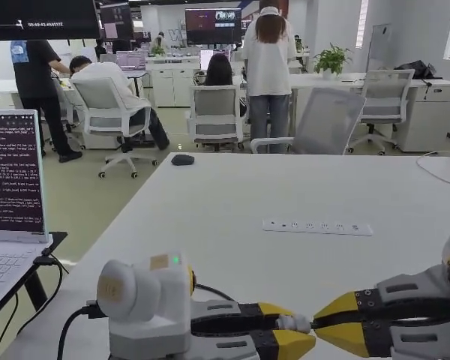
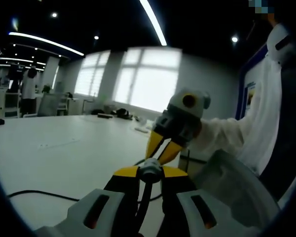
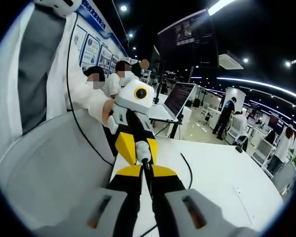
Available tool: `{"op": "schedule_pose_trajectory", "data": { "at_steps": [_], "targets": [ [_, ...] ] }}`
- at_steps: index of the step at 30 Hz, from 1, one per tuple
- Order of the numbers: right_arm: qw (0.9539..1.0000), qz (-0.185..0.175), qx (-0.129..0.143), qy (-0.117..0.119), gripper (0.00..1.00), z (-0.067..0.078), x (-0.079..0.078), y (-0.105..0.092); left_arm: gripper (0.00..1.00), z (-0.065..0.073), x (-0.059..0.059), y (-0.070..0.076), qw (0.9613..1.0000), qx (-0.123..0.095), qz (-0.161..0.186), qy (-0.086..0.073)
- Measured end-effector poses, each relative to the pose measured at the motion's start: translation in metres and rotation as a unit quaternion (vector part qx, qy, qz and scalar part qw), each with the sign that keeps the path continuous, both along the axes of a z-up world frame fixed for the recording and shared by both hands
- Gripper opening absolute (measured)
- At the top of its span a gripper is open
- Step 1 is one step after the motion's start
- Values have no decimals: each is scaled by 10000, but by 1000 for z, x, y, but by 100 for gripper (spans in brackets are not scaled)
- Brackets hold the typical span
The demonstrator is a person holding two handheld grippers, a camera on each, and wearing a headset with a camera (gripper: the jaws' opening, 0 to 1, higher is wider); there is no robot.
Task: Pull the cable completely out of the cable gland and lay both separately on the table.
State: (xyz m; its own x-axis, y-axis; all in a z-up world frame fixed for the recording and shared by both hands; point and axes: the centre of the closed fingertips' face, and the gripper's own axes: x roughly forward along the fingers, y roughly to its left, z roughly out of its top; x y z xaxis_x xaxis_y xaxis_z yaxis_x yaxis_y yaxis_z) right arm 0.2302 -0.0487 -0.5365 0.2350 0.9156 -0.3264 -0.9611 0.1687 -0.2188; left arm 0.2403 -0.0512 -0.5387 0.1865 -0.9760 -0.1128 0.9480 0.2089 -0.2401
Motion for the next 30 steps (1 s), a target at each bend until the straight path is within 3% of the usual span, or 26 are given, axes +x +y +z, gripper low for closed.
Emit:
{"op": "schedule_pose_trajectory", "data": {
  "at_steps": [13, 30],
  "targets": [
    [9993, -370, -48, 31, 4, 1, 3, -31, 17, 5, 2, 2, 10000, -70, 49, -51],
    [9949, -992, 40, 166, 4, -5, 5, -74, 17, 7, 7, 6, 9998, -110, 172, -67]
  ]
}}
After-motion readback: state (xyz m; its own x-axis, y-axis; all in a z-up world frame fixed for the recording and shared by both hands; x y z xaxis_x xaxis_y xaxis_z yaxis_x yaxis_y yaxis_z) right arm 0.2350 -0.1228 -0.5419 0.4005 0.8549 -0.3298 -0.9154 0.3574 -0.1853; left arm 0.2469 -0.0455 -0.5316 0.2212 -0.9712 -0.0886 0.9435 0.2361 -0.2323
